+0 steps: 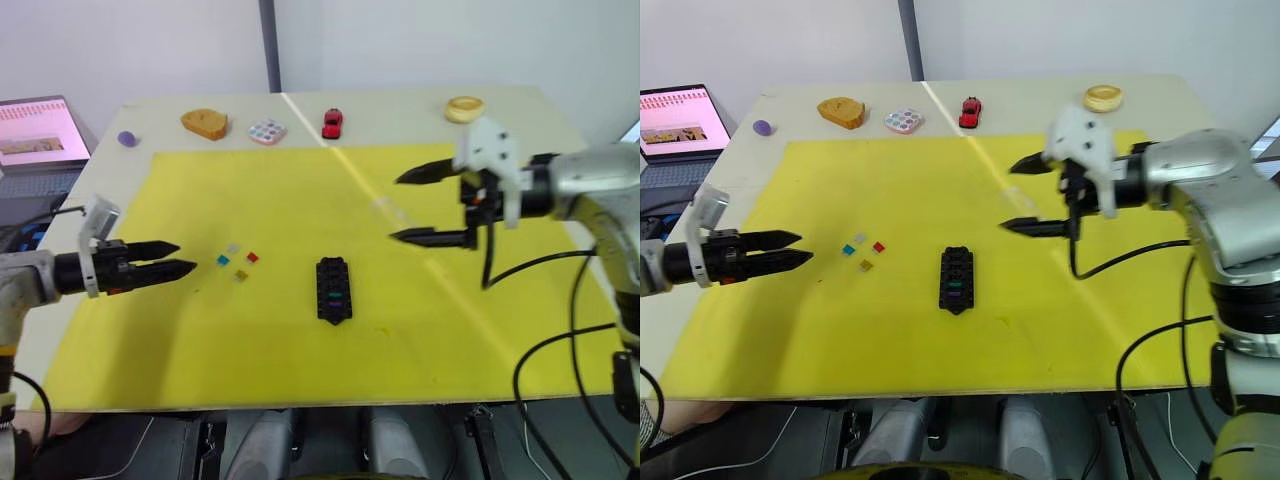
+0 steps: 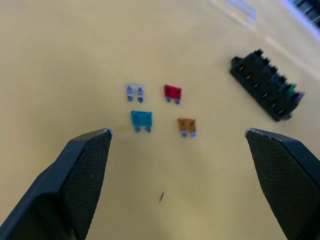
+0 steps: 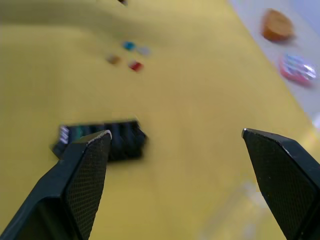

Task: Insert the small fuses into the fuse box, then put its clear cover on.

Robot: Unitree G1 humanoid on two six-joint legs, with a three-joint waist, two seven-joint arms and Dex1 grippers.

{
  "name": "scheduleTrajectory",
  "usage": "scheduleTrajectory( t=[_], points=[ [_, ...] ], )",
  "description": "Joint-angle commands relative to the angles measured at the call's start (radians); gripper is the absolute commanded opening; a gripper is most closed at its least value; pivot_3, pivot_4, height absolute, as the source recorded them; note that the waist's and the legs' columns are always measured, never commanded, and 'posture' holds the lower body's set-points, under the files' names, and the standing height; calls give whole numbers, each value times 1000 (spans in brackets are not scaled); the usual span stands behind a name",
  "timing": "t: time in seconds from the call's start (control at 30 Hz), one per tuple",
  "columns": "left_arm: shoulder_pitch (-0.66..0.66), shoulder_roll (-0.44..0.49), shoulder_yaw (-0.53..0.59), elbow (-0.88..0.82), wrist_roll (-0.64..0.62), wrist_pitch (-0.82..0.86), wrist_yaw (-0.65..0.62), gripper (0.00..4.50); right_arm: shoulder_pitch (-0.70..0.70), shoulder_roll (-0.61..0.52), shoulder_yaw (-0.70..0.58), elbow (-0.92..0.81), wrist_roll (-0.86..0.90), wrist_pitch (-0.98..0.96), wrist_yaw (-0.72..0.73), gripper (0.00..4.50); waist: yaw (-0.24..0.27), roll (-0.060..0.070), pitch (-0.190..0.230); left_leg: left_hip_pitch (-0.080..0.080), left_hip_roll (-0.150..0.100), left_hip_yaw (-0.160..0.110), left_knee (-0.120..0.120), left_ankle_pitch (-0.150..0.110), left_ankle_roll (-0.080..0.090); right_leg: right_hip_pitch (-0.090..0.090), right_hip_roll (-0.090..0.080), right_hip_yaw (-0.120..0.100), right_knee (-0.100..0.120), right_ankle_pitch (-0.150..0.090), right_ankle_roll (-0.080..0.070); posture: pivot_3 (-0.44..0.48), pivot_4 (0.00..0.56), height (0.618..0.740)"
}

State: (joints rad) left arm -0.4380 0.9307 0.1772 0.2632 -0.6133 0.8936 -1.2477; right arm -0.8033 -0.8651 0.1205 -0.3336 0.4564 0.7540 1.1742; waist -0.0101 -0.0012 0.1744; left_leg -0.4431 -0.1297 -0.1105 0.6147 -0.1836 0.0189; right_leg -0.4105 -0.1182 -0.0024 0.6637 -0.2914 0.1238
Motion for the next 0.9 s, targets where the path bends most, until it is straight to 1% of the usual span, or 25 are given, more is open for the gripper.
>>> scheduleTrajectory(
  t=[0.03,0.13,0.23,0.4,0.7,0.9],
  points=[
    [-79,-22,-41,125,27,18,-15,3640,-32,35,24,-71,19,4,-18,4500,-1,-1,0,0,0,0,0,0,0,0,0,0,1,0,0,0,150,740],
    [-157,-75,-73,225,34,52,-14,2174,-40,59,45,-85,22,9,-26,4500,-1,-1,0,0,0,0,1,0,0,0,0,0,1,0,0,0,150,740],
    [-185,-100,-102,264,45,65,-35,2174,-41,66,51,-91,26,17,-38,4500,-3,-2,-1,0,0,0,1,0,0,0,0,0,2,0,0,0,150,740],
    [-199,-137,-128,331,85,34,-22,2174,-31,63,48,-112,35,27,-51,4500,-6,-2,-1,0,0,0,0,1,0,0,0,0,2,0,0,0,150,740],
    [-219,-154,-114,406,103,29,-21,2174,-27,58,53,-122,34,35,-64,4500,-5,-2,-1,0,0,0,1,1,0,0,0,0,2,0,0,0,150,740],
    [-243,-155,-41,470,58,68,-15,2174,-26,58,64,-122,30,34,-69,4500,-5,-2,-1,0,0,0,1,1,0,0,0,0,2,0,0,0,150,740]
  ],
)
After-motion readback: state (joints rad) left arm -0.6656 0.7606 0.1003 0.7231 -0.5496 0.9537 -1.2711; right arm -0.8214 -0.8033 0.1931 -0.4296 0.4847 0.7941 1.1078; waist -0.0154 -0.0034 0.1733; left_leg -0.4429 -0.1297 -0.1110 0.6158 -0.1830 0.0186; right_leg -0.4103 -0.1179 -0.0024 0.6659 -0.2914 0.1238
